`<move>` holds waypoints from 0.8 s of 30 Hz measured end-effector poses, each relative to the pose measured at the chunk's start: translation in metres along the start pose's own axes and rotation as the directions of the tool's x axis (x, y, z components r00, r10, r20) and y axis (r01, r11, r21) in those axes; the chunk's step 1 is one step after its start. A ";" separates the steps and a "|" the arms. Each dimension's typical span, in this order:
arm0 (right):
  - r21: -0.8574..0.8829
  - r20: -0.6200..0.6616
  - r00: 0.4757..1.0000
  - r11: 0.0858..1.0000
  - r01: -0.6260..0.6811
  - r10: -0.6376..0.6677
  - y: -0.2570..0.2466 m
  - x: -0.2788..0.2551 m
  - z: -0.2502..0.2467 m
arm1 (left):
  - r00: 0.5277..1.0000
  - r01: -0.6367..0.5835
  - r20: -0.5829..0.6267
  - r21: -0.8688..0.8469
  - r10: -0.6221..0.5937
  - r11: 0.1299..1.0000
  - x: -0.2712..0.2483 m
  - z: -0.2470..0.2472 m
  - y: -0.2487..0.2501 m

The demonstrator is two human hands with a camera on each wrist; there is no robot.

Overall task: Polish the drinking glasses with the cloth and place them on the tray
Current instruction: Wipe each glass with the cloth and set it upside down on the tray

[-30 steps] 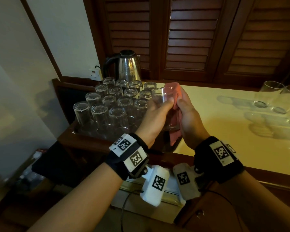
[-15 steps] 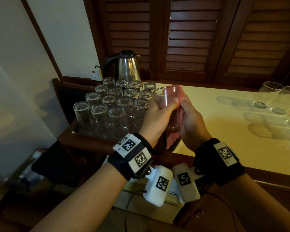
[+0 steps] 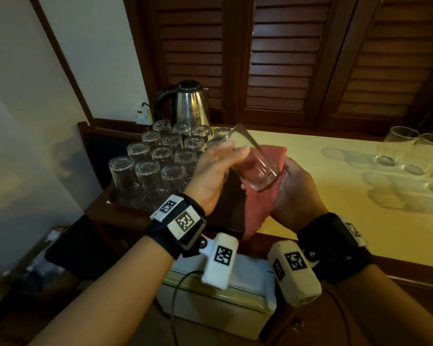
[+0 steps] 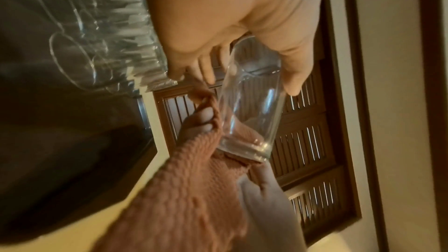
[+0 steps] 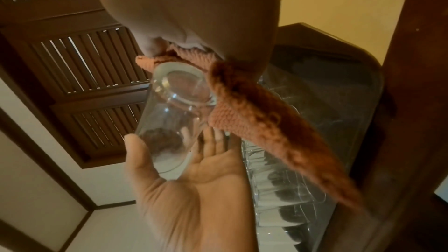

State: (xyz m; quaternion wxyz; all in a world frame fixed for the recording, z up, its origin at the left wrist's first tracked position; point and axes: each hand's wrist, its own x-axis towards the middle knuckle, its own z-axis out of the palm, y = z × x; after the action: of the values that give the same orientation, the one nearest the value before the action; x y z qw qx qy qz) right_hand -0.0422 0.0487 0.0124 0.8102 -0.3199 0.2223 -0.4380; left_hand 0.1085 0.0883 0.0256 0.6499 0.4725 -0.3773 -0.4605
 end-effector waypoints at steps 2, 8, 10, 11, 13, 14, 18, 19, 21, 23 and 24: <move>0.003 -0.012 1.000 1.000 -0.022 0.022 -0.001 0.002 0.003 | 0.999 -0.046 0.024 0.013 0.046 0.999 0.000 -0.003 -0.002; 0.005 -0.010 0.996 0.996 -0.085 0.085 0.012 0.009 0.007 | 0.960 -0.206 0.216 0.126 0.176 0.970 -0.006 -0.002 -0.008; -0.007 -0.002 0.994 0.994 -0.109 0.109 0.013 0.010 0.005 | 0.952 -0.242 0.221 0.113 0.213 0.964 -0.006 -0.003 -0.008; -0.021 0.001 0.994 0.994 -0.110 0.110 0.011 0.010 0.004 | 0.949 -0.261 0.210 0.111 0.234 0.959 -0.006 -0.004 -0.008; -0.040 0.000 0.995 0.994 -0.100 0.100 0.008 0.010 0.002 | 0.947 -0.284 0.190 0.121 0.258 0.951 -0.004 -0.006 -0.008; -0.054 -0.006 0.996 0.994 -0.092 0.092 0.008 0.009 0.001 | 0.947 -0.290 0.185 0.131 0.264 0.948 -0.003 -0.007 -0.008; -0.085 -0.064 0.995 0.993 -0.076 0.071 0.008 0.008 0.004 | 0.948 -0.288 0.193 0.195 0.251 0.938 -0.001 -0.006 -0.015; -0.091 -0.081 0.995 0.993 -0.073 0.065 0.007 0.009 0.007 | 0.949 -0.284 0.195 0.202 0.246 0.937 0.000 -0.005 -0.018; -0.096 -0.106 0.992 0.993 -0.075 0.065 0.007 0.010 0.010 | 0.952 -0.282 0.188 0.225 0.242 0.933 0.000 -0.003 -0.021; -0.133 -0.137 0.989 0.988 -0.082 0.063 0.008 0.009 0.010 | 0.951 -0.297 0.171 0.256 0.259 0.920 0.003 -0.006 -0.021; -0.160 -0.148 0.987 0.983 -0.088 0.065 0.009 0.009 0.007 | 0.950 -0.304 0.161 0.272 0.268 0.913 0.004 -0.007 -0.019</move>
State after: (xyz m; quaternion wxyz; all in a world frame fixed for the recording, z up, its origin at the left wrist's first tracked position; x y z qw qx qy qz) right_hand -0.0282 0.0468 0.0102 0.7791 -0.3453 0.3274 -0.4081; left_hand 0.1113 0.0842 0.0058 0.6091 0.4744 -0.5451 -0.3268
